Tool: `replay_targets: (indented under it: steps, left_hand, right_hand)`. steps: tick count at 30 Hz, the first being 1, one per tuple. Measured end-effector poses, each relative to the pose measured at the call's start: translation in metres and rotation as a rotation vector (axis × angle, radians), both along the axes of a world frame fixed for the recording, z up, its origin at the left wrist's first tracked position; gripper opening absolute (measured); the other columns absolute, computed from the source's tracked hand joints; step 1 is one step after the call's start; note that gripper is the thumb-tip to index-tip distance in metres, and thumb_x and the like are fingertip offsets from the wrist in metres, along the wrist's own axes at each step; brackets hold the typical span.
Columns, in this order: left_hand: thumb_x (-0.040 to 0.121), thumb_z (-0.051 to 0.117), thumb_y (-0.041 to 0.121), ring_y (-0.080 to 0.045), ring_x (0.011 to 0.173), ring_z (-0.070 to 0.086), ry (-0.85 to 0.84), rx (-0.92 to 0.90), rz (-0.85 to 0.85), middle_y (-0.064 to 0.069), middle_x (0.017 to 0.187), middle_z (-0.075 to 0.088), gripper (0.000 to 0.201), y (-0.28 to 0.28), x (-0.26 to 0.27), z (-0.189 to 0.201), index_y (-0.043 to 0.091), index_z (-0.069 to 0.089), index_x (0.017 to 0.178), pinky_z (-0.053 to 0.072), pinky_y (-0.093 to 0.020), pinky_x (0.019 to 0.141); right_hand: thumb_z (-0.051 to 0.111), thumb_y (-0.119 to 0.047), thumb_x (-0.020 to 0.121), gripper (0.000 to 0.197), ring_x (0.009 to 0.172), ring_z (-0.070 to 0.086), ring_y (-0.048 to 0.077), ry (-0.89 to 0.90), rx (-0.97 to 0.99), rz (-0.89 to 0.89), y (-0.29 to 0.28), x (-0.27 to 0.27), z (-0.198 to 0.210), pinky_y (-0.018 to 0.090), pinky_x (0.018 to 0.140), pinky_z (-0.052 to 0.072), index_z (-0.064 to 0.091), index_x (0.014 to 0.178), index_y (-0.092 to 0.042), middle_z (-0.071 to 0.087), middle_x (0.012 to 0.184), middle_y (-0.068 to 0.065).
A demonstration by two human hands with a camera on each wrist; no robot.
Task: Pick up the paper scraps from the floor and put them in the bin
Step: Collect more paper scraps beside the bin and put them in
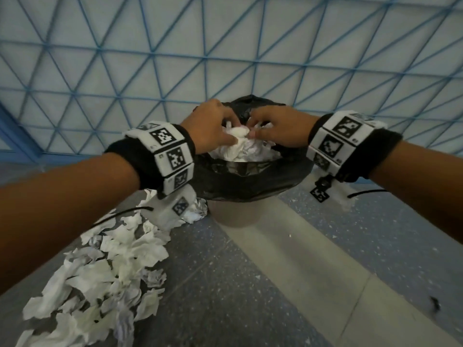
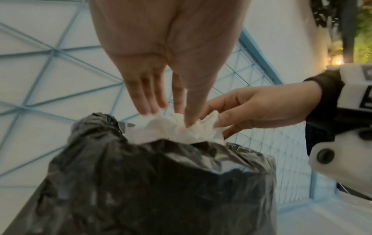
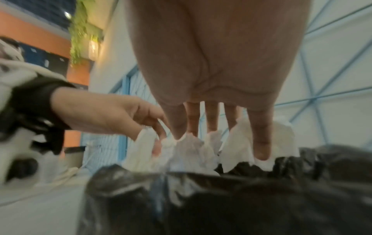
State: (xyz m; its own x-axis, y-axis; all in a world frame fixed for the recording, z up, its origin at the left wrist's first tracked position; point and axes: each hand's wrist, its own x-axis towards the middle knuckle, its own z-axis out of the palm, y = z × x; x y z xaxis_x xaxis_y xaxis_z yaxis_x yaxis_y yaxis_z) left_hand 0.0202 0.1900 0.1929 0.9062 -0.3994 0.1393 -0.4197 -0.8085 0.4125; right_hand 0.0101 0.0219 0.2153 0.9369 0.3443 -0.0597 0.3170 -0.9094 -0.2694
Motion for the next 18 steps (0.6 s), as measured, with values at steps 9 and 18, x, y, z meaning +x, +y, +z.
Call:
replay_targets:
  steps: [9,18]
  left_hand:
    - [0.087,0.055,0.012,-0.038,0.108,0.058,0.106,0.519,-0.058,-0.023,0.12,0.058,0.028,-0.033,0.017,-0.022,0.0,0.06,0.112,0.046,-0.041,0.089]
    - [0.085,0.059,0.022,-0.032,0.099,0.064,0.213,0.449,-0.079,-0.02,0.11,0.069,0.031,-0.02,0.022,-0.018,0.0,0.068,0.106,0.048,-0.036,0.09]
  right_hand:
    - [0.053,-0.016,0.092,0.031,0.114,0.058,0.033,0.161,-0.38,0.057,0.021,0.016,-0.036,0.032,0.094,0.046,0.06,0.119,-0.005,0.061,0.124,0.016]
    - [0.052,-0.007,0.089,0.034,0.111,0.059,0.026,0.079,-0.304,0.104,0.022,0.013,-0.006,0.02,0.081,0.04,0.064,0.119,-0.018,0.061,0.128,0.007]
